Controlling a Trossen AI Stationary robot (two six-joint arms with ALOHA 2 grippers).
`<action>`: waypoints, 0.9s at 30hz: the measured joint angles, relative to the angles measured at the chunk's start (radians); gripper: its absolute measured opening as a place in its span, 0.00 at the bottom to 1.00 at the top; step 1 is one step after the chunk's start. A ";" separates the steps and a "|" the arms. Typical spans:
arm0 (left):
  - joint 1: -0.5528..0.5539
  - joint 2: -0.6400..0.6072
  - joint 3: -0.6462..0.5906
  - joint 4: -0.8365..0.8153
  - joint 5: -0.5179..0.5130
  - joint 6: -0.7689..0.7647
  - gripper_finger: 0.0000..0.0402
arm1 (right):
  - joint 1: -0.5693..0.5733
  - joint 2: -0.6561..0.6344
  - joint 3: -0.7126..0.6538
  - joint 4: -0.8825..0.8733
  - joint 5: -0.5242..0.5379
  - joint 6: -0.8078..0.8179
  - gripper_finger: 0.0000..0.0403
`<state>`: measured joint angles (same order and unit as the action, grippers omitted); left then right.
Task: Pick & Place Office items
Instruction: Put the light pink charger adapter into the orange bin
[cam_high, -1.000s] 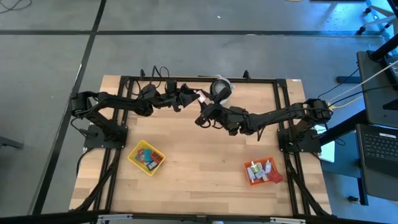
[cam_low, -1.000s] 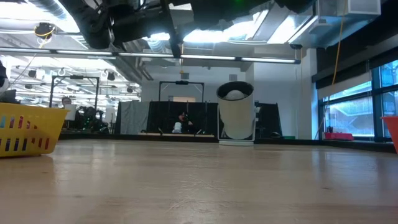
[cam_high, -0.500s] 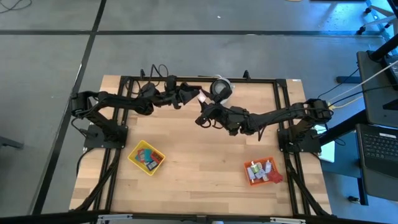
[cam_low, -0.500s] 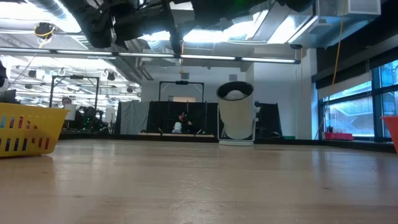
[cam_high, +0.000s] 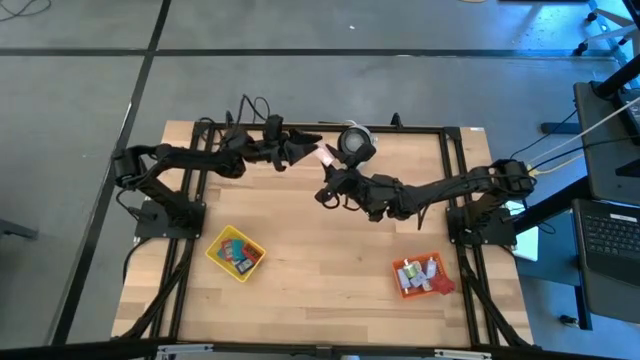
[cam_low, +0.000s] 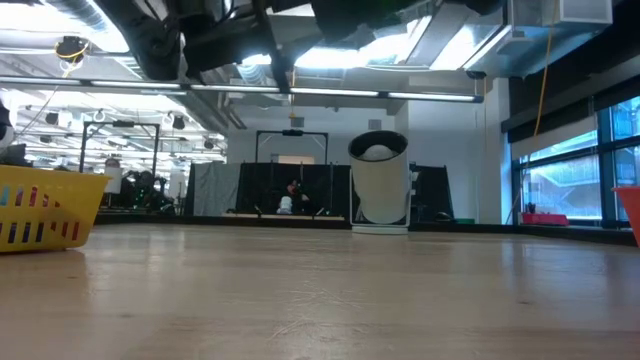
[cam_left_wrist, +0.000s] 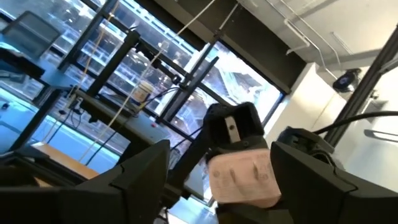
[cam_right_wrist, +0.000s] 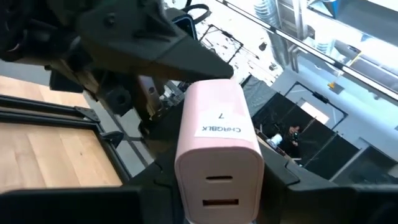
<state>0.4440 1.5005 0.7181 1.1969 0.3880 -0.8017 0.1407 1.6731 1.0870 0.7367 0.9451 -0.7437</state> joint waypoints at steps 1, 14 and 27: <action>0.011 -0.002 0.000 0.000 0.015 -0.002 0.68 | 0.002 -0.002 0.000 0.000 0.005 -0.003 0.30; 0.128 -0.063 0.000 -0.088 0.285 -0.016 0.67 | 0.045 -0.058 0.000 -0.031 0.145 0.002 0.30; 0.246 -0.077 0.000 -0.251 0.542 -0.049 0.62 | 0.111 -0.426 0.062 -1.149 -0.216 1.052 0.30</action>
<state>0.6904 1.4234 0.7177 0.9463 0.9305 -0.8512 0.2520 1.2470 1.1492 -0.4123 0.7287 0.3088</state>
